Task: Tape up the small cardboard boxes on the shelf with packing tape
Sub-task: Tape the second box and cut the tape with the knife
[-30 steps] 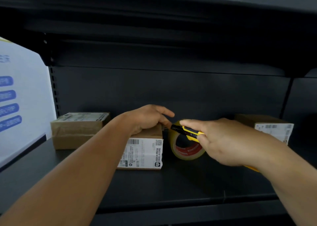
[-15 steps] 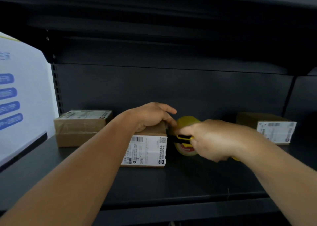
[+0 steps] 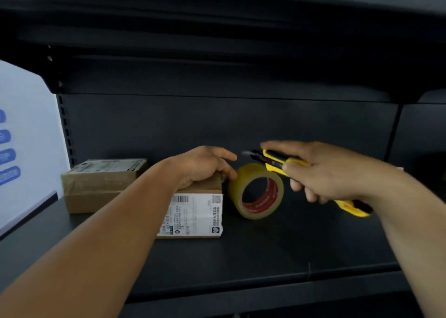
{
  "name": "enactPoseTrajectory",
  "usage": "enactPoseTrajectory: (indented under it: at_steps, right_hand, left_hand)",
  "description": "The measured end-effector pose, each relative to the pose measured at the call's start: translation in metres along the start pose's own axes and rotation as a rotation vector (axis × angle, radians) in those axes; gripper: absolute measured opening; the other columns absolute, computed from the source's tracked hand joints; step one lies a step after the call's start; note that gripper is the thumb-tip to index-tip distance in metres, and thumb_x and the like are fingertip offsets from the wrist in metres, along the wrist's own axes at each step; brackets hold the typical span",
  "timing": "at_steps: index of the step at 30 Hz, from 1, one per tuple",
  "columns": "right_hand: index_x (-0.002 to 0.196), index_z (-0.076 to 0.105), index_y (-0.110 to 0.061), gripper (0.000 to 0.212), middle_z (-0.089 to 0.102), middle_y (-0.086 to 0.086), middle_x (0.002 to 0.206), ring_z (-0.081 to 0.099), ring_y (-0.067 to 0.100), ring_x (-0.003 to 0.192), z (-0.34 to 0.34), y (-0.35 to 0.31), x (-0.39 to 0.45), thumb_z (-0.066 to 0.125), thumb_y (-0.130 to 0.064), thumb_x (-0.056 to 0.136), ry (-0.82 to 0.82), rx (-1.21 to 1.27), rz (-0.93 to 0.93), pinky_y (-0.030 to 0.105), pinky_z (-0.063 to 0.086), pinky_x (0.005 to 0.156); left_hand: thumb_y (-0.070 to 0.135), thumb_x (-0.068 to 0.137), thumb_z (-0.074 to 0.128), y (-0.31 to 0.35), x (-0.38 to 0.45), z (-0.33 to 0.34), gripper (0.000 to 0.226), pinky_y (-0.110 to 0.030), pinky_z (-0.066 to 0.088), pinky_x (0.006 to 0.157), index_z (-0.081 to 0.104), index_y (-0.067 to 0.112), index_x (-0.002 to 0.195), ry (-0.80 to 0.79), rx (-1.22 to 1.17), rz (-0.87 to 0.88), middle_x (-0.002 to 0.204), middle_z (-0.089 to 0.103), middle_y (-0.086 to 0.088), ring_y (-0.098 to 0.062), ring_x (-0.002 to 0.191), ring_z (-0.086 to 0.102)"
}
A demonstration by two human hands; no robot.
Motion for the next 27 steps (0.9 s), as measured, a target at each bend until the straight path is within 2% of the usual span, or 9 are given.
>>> enactPoseTrajectory:
  at_steps: [3, 5, 10, 11, 15, 18, 21, 24, 27]
  right_hand:
    - [0.138, 0.024, -0.057, 0.046, 0.060, -0.006, 0.088, 0.063, 0.023, 0.071, -0.003, 0.005, 0.011, 0.028, -0.031, 0.101, 0.108, -0.012, -0.022, 0.038, 0.054, 0.065]
    - [0.142, 0.019, -0.054, 0.048, 0.054, -0.009, 0.102, 0.064, 0.024, 0.077, -0.002, 0.016, 0.019, 0.024, -0.028, 0.102, 0.142, -0.033, 0.008, 0.037, 0.052, 0.068]
    - [0.147, 0.008, -0.043, 0.058, 0.055, 0.010, 0.117, 0.055, 0.017, 0.066, 0.006, 0.067, 0.047, 0.030, -0.021, 0.099, 0.188, -0.090, 0.176, 0.028, 0.042, 0.052]
    - [0.148, 0.008, -0.039, 0.061, 0.054, 0.011, 0.120, 0.055, 0.017, 0.069, 0.010, 0.080, 0.053, 0.035, -0.020, 0.097, 0.185, -0.114, 0.221, 0.028, 0.043, 0.055]
    - [0.145, 0.025, -0.031, 0.059, 0.051, 0.009, 0.132, 0.053, 0.028, 0.110, 0.031, 0.121, 0.070, 0.048, -0.024, 0.091, 0.092, -0.262, 0.338, 0.036, 0.047, 0.088]
    - [0.124, 0.046, -0.027, 0.035, 0.052, 0.011, 0.125, 0.049, 0.031, 0.114, 0.048, 0.137, 0.079, 0.048, -0.024, 0.089, 0.012, -0.356, 0.324, 0.037, 0.042, 0.087]
    - [0.122, 0.050, -0.025, 0.032, 0.049, 0.012, 0.128, 0.046, 0.034, 0.118, 0.052, 0.141, 0.084, 0.047, -0.024, 0.090, 0.001, -0.406, 0.305, 0.036, 0.039, 0.087]
    - [0.136, 0.042, -0.030, 0.041, 0.046, 0.008, 0.138, 0.041, 0.031, 0.127, 0.042, 0.131, 0.083, 0.041, -0.040, 0.096, 0.091, -0.308, 0.307, 0.040, 0.040, 0.098]
    - [0.137, 0.042, -0.025, 0.047, 0.056, 0.002, 0.129, 0.049, 0.023, 0.121, 0.018, 0.086, 0.073, 0.034, -0.049, 0.097, 0.329, 0.035, 0.107, 0.035, 0.039, 0.098]
  left_hand:
    - [0.007, 0.096, 0.042, -0.001, 0.000, -0.001, 0.038, -0.020, 0.045, 0.077, 0.055, 0.024, 0.129, 0.012, 0.015, 0.001, 0.094, 0.075, 0.006, -0.013, 0.105, 0.061]
    - [0.007, 0.097, 0.041, 0.000, 0.000, 0.000, 0.039, -0.020, 0.043, 0.079, 0.055, 0.024, 0.129, 0.010, 0.025, 0.006, 0.094, 0.075, 0.006, -0.012, 0.105, 0.060]
    - [0.006, 0.096, 0.042, 0.002, 0.000, 0.001, 0.041, -0.020, 0.041, 0.084, 0.056, 0.028, 0.127, 0.006, 0.056, 0.018, 0.093, 0.075, 0.009, -0.008, 0.107, 0.059]
    - [0.007, 0.095, 0.042, 0.003, 0.000, 0.001, 0.041, -0.021, 0.041, 0.086, 0.056, 0.028, 0.127, 0.006, 0.061, 0.019, 0.093, 0.075, 0.010, -0.008, 0.107, 0.058]
    - [0.008, 0.095, 0.044, 0.004, 0.001, 0.002, 0.041, -0.022, 0.040, 0.089, 0.054, 0.028, 0.129, 0.003, 0.080, 0.024, 0.094, 0.075, 0.011, -0.007, 0.107, 0.058]
    - [0.007, 0.096, 0.044, 0.005, 0.001, 0.003, 0.041, -0.023, 0.039, 0.091, 0.053, 0.027, 0.130, -0.001, 0.087, 0.028, 0.093, 0.075, 0.010, -0.006, 0.107, 0.059]
    - [0.008, 0.096, 0.044, 0.005, 0.001, 0.003, 0.040, -0.022, 0.039, 0.087, 0.053, 0.027, 0.130, -0.005, 0.091, 0.025, 0.094, 0.074, 0.010, -0.006, 0.106, 0.058]
    - [0.007, 0.096, 0.044, 0.005, 0.000, 0.003, 0.041, -0.019, 0.040, 0.082, 0.052, 0.027, 0.131, -0.007, 0.085, 0.018, 0.096, 0.073, 0.009, -0.005, 0.105, 0.058]
    - [0.007, 0.096, 0.044, 0.004, 0.001, 0.002, 0.041, -0.021, 0.041, 0.084, 0.053, 0.029, 0.130, -0.004, 0.084, 0.018, 0.097, 0.074, 0.009, -0.006, 0.106, 0.058]
Point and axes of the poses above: each hand's wrist, its own x-axis towards the middle knuckle, its own z-axis out of the palm, y = z × x, the point moved 8 cm from there along x, towards the middle knuckle
